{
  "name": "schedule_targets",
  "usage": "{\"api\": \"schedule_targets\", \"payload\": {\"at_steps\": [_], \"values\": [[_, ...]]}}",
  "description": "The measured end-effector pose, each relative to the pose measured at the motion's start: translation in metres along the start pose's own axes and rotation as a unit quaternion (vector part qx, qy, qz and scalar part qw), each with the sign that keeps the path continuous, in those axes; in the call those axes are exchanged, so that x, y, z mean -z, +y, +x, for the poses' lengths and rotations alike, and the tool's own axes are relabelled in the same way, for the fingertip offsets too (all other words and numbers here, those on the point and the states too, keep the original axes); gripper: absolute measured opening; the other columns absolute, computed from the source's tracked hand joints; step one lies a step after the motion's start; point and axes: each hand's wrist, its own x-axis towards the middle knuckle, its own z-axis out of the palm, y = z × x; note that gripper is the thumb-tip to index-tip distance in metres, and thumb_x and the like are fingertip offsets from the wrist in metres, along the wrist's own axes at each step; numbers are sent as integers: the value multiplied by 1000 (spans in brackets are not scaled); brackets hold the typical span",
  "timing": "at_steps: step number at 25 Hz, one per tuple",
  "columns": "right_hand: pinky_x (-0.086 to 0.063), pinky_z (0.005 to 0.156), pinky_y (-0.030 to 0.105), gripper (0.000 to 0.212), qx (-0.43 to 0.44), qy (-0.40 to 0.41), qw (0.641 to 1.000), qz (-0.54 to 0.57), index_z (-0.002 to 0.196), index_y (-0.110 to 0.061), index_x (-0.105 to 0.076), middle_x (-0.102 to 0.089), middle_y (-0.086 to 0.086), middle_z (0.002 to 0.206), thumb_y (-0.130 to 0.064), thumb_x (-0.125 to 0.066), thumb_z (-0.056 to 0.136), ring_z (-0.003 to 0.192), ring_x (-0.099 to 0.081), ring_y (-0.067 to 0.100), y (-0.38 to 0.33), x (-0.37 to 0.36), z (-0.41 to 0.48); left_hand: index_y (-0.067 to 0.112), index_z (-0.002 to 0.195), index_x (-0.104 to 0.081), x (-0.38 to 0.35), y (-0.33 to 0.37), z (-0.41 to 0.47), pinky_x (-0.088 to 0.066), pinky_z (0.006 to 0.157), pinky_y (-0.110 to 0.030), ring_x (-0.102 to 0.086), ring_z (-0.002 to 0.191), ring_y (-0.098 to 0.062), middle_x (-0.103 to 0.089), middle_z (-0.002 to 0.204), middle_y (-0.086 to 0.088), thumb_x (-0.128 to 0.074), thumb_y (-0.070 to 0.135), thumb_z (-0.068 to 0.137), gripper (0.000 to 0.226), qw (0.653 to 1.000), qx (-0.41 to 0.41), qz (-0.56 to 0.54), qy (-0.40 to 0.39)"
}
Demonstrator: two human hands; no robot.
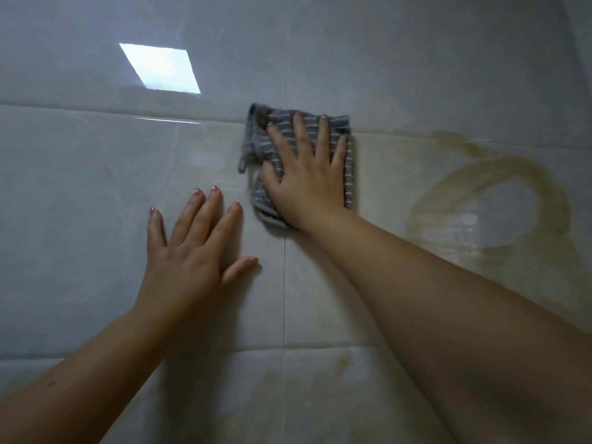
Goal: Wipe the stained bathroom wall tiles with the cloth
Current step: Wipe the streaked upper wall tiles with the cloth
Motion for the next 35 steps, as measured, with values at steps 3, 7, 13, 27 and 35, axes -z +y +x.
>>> {"api": "schedule_targets", "payload": {"at_steps": [3, 7, 13, 27, 35], "values": [[7, 116, 57, 66, 43, 18, 999, -22, 152, -37, -20, -9, 3, 163, -57, -24, 90, 149, 1, 35, 31, -5, -21, 26, 155, -20, 1, -1, 0, -8, 116, -66, -5, 152, -21, -11, 165, -4, -15, 72, 92, 78, 1000, -2, 4, 6], [5, 117, 59, 63, -168, 16, 986, -2, 154, -35, -14, -1, 3, 164, -55, -21, 94, 149, 6, 35, 87, 7, -3, 24, 154, -24, 2, 0, 0, -12, 115, -67, -8, 151, -22, -15, 164, -6, -20, 70, 92, 77, 1000, -5, 10, 2], [-1, 117, 61, 64, 39, 26, 999, -1, 152, -33, -26, -13, 6, 162, -52, -31, 91, 149, -2, 37, 11, -16, -116, 27, 156, -17, 3, 2, 0, -3, 118, -64, 1, 152, -20, -8, 165, -4, -14, 71, 91, 78, 1000, 11, -3, -9], [-7, 116, 63, 66, 82, 19, 996, -15, 150, -33, -32, -18, 6, 162, -52, -42, 88, 149, -7, 38, 27, -19, -170, 29, 156, -13, 9, 3, 1, 1, 118, -62, 6, 152, -18, -2, 166, -2, -15, 72, 90, 79, 999, 17, -14, -26], [-9, 115, 65, 65, -102, 61, 993, -19, 150, -28, -29, -20, 11, 160, -51, -33, 90, 147, -12, 42, 50, -18, -144, 28, 156, -12, 12, 8, 2, 3, 117, -63, 8, 152, -19, 1, 166, -4, -12, 72, 90, 79, 999, 21, -21, -40]]}}
